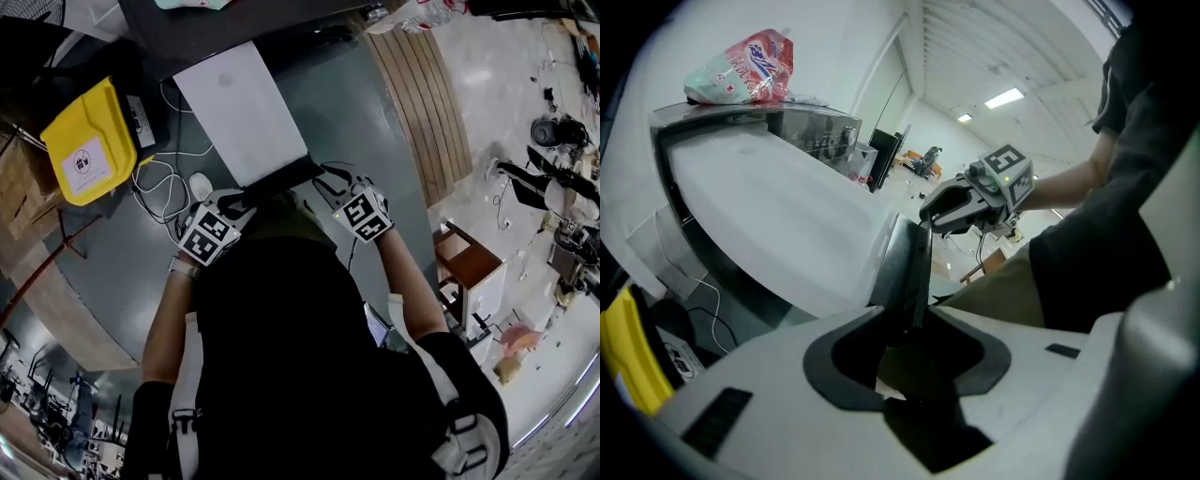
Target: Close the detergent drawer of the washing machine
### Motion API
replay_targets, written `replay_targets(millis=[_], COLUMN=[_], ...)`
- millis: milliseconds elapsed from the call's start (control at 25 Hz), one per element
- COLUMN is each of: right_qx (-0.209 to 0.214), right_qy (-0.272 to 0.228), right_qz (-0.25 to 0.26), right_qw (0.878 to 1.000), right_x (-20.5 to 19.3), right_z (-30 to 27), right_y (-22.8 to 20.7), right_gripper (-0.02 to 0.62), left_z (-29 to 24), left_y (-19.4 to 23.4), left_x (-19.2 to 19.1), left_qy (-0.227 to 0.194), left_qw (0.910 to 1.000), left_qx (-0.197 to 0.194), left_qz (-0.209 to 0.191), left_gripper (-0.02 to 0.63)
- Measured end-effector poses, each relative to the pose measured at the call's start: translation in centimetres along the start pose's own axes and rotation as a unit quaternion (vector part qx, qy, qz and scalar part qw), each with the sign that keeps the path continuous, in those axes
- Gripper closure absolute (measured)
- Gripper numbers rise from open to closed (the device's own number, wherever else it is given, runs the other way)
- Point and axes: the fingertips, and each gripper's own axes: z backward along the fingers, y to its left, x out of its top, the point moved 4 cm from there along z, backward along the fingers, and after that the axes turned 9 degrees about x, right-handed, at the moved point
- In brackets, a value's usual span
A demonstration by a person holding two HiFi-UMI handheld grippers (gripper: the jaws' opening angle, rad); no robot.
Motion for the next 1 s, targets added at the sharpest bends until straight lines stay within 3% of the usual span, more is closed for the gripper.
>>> replay_targets(millis=[520, 1000], right_qx=[-0.001, 0.002], right_qy=[-0.023, -0.085], right_qz=[-0.013, -0.027], right_qw=[1.000, 0.996], right_x=[0.6, 3.2], right_z=[0.7, 1.2], right_y=[0.2, 0.7], right_gripper=[0.477, 0.485], left_z=[0.4, 3.1], left_y=[-0.7, 1.3], left_x=[0.4, 1.1], left_qy=[-0.003, -0.027], left_qw=[0.9999, 0.9994], left_qx=[-0.002, 0.021], left_qz=[-0.016, 0.007], left_gripper=[0.512, 0.514])
